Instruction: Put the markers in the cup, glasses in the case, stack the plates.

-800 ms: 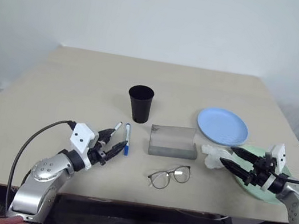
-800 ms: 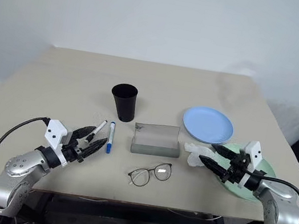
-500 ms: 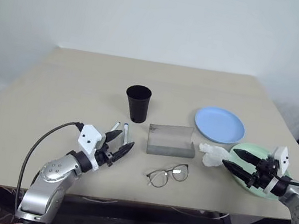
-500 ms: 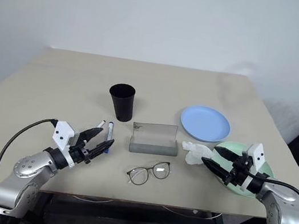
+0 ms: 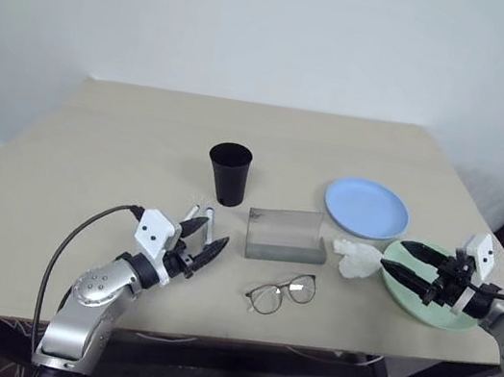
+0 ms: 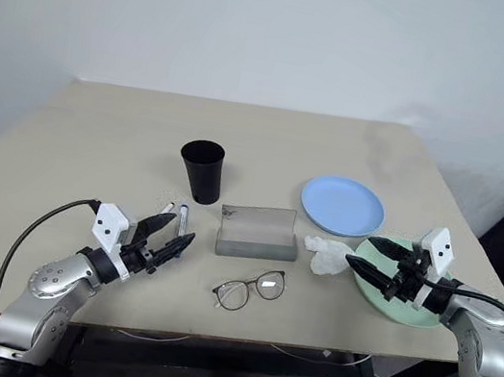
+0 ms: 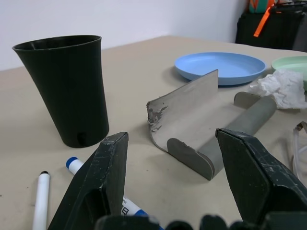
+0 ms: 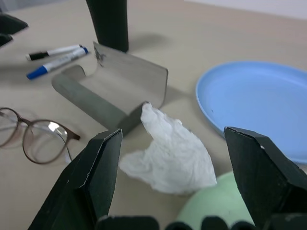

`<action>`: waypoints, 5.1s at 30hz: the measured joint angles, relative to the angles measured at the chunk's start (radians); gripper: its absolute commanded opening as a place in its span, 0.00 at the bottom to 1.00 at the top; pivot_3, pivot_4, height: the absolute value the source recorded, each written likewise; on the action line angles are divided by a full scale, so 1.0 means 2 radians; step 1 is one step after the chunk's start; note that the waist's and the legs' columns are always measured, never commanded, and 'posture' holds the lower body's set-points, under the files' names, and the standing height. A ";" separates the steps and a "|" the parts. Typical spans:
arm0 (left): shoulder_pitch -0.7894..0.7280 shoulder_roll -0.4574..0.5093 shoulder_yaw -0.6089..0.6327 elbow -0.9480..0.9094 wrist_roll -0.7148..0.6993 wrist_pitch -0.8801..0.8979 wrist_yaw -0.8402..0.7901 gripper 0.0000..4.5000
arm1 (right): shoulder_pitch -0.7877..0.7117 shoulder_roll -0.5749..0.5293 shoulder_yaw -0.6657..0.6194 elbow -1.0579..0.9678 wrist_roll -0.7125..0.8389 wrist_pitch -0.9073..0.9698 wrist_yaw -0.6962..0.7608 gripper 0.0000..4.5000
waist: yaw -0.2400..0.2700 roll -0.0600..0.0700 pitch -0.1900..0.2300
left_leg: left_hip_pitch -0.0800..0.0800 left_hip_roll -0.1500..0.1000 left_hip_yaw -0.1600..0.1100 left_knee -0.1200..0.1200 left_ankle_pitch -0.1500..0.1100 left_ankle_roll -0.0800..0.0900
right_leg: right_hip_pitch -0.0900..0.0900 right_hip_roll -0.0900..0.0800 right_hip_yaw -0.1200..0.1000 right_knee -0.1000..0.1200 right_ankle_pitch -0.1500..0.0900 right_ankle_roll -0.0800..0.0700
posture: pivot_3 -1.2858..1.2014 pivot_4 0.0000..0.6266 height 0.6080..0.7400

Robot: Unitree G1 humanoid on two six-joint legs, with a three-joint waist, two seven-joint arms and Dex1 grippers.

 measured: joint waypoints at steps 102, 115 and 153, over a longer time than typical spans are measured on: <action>-0.095 0.000 -0.029 0.092 0.022 -0.017 -0.028 0.69 | -0.376 0.115 0.176 0.440 -0.242 -0.257 -0.033 0.00 | -0.024 0.003 0.001 | -0.001 0.018 0.019 -0.001 -0.004 -0.008 | -0.008 -0.007 -0.036 -0.008 0.020 -0.019 | 0.52 0.00 1.00; -0.087 0.001 -0.028 0.087 0.022 -0.017 -0.016 0.69 | -0.425 0.152 0.175 0.554 -0.272 -0.298 -0.052 0.45 | -0.023 0.003 0.001 | -0.002 0.016 0.015 -0.002 -0.004 -0.009 | -0.008 -0.007 -0.037 -0.008 0.020 -0.019 | 0.52 0.00 1.00; -0.115 -0.007 -0.060 0.076 -0.001 0.033 -0.080 0.69 | -0.269 0.091 0.158 0.312 -0.198 -0.103 0.099 0.54 | -0.023 0.003 0.001 | -0.001 0.016 0.015 0.000 -0.003 -0.010 | -0.006 -0.007 -0.036 -0.007 0.020 -0.018 | 0.52 0.00 1.00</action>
